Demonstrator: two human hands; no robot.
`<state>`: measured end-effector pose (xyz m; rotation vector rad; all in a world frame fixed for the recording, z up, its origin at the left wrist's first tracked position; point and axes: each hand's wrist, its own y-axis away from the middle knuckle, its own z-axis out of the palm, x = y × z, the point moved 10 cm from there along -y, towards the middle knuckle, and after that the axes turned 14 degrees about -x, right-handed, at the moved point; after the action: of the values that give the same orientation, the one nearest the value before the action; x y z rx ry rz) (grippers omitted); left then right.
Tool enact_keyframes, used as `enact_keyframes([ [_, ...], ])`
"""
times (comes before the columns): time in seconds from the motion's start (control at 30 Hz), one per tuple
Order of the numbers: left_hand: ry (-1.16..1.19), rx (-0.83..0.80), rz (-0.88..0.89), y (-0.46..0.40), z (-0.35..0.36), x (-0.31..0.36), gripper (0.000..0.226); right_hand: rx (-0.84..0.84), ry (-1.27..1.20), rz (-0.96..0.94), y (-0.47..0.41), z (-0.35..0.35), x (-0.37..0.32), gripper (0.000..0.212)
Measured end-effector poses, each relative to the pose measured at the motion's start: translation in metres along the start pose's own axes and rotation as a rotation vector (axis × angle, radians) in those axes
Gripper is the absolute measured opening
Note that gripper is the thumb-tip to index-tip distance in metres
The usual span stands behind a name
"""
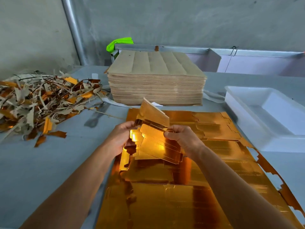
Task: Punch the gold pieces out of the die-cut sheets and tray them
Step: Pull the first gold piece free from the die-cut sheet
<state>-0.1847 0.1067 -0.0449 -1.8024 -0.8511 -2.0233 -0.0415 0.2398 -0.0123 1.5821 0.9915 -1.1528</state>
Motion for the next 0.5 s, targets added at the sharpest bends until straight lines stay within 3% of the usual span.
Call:
enact_keyframes([
  [0.1,0.059,-0.037,-0.016,0.000,0.001,-0.001,0.011,0.045,0.202,-0.069,0.004,-0.003,-0.015,0.008],
  [0.17,0.117,-0.052,-0.041,-0.002,0.002,0.000,0.026,0.028,0.377,-0.128,0.006,0.001,-0.028,0.008],
  [0.3,-0.029,0.078,-0.035,-0.005,-0.008,0.008,0.022,0.028,0.571,-0.302,0.012,0.015,-0.050,0.010],
  [0.5,0.014,0.259,-0.029,-0.005,-0.011,0.001,0.035,0.316,0.880,-0.601,0.041,0.038,-0.072,0.016],
])
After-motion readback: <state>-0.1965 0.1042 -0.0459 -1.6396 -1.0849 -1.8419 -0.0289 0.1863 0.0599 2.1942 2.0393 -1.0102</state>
